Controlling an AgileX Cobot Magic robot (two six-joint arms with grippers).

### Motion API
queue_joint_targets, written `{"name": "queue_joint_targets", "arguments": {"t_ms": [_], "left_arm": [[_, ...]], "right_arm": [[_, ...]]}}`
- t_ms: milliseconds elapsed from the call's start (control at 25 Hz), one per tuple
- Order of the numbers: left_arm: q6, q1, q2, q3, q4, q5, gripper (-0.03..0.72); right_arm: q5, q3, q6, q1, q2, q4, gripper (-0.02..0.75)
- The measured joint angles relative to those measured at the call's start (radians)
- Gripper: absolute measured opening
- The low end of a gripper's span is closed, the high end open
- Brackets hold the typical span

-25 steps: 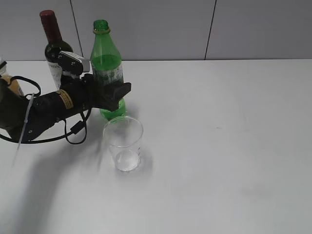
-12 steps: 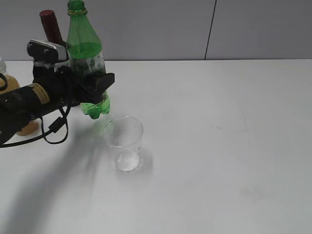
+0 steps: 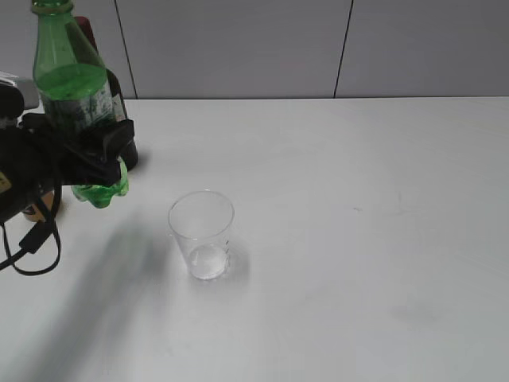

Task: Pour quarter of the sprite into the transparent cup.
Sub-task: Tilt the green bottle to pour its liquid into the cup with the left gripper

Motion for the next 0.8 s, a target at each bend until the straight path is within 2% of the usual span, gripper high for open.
{"name": "queue_joint_targets", "arguments": {"t_ms": [240,480,600,800], "left_arm": [[0.116,-0.120,-0.070,0.107,-0.238,-0.005,0.466],[0.204,-0.249,-0.080,0.142,-0.528,-0.025,0.466],[0.225,-0.294,-0.080,0.142,-0.603,-0.056,0.466],[0.308,-0.301,-0.068,0.142,-0.642,-0.095,0.466]], "right_arm": [[0.000,0.000,0.000,0.000,0.000,0.000,0.585],[0.000,0.000,0.000,0.000,0.000,0.000,0.585],[0.000,0.000,0.000,0.000,0.000,0.000,0.585],[0.000,0.000,0.000,0.000,0.000,0.000,0.585]]}}
